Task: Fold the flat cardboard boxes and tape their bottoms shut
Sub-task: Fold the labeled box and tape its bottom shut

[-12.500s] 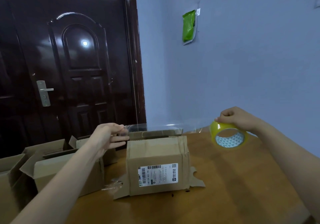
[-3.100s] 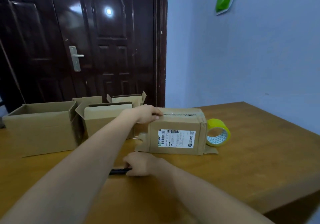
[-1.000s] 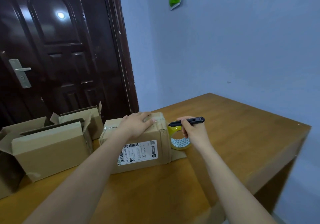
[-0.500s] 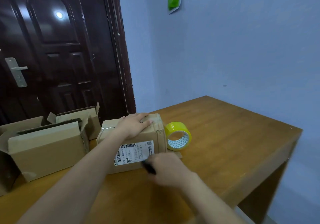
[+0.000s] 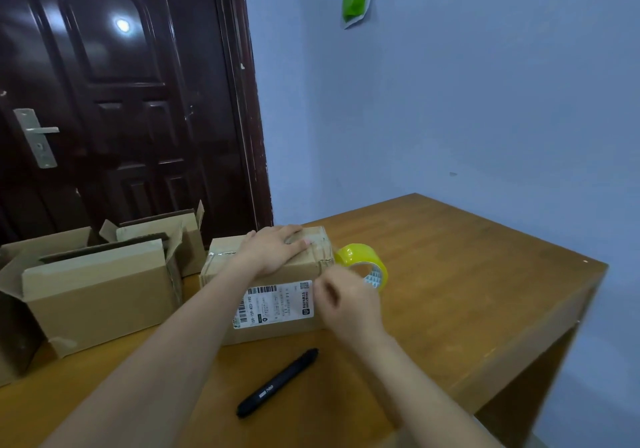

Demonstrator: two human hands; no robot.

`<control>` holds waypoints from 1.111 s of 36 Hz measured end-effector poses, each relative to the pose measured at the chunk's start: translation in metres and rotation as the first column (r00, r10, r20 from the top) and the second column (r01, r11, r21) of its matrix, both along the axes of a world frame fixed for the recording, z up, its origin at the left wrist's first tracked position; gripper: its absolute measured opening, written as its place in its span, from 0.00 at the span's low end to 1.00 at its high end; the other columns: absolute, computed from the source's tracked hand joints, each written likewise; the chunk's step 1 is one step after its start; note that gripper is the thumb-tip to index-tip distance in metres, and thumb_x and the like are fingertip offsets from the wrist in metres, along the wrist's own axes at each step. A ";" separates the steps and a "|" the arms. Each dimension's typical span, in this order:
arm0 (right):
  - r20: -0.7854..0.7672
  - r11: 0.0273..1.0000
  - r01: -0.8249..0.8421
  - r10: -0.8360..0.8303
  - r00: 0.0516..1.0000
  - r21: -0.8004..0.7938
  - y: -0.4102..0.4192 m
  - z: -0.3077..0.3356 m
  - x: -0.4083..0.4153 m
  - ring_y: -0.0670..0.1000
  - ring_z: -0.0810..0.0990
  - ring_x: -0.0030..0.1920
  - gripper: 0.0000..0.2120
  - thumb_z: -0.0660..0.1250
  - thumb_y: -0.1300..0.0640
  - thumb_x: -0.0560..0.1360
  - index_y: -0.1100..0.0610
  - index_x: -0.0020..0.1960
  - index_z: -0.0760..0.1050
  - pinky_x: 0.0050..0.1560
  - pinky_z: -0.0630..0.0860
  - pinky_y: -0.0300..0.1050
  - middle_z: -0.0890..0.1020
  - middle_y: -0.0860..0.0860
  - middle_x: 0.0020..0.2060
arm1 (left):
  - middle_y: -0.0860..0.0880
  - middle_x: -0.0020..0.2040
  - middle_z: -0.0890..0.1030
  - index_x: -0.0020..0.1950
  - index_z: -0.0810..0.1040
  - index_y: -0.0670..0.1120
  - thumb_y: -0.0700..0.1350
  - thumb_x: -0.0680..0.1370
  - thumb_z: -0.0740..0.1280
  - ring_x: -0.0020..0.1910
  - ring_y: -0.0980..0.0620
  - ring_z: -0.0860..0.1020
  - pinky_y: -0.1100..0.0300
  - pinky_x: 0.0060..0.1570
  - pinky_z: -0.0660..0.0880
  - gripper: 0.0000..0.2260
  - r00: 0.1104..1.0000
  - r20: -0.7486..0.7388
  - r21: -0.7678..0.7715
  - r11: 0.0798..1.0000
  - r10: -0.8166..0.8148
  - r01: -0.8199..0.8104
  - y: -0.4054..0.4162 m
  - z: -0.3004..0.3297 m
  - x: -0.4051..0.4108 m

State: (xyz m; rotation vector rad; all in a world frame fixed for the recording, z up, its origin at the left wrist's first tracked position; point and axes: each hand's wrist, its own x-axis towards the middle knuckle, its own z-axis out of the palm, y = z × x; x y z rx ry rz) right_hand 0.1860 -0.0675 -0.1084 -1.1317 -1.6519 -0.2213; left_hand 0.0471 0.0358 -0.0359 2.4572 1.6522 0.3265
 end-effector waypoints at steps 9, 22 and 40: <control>0.088 0.877 0.166 -0.142 0.986 -0.450 0.052 0.005 0.051 0.49 0.62 0.66 0.22 0.65 0.54 0.73 0.54 0.67 0.69 0.69 0.61 0.50 0.68 0.49 0.63 | 0.50 0.75 0.64 0.75 0.61 0.55 0.63 0.79 0.51 0.74 0.49 0.60 0.48 0.72 0.52 0.26 1.000 0.007 0.006 1.000 0.000 0.000 -0.001 -0.002 -0.001; 0.054 0.854 0.221 -0.223 0.973 -0.471 0.078 -0.004 0.048 0.48 0.66 0.66 0.16 0.61 0.50 0.78 0.48 0.65 0.75 0.71 0.58 0.55 0.75 0.45 0.62 | 0.50 0.75 0.64 0.75 0.61 0.55 0.63 0.79 0.52 0.74 0.49 0.60 0.48 0.73 0.51 0.26 1.000 0.010 -0.003 1.000 0.006 -0.006 -0.002 0.001 -0.001; -0.113 0.810 0.152 -0.259 0.959 -0.566 0.082 0.002 0.095 0.59 0.69 0.62 0.16 0.58 0.56 0.81 0.61 0.64 0.75 0.61 0.65 0.46 0.74 0.60 0.57 | 0.50 0.74 0.65 0.74 0.62 0.56 0.63 0.79 0.52 0.74 0.49 0.61 0.47 0.73 0.51 0.25 1.000 0.031 0.002 1.000 -0.001 0.001 0.000 -0.002 -0.002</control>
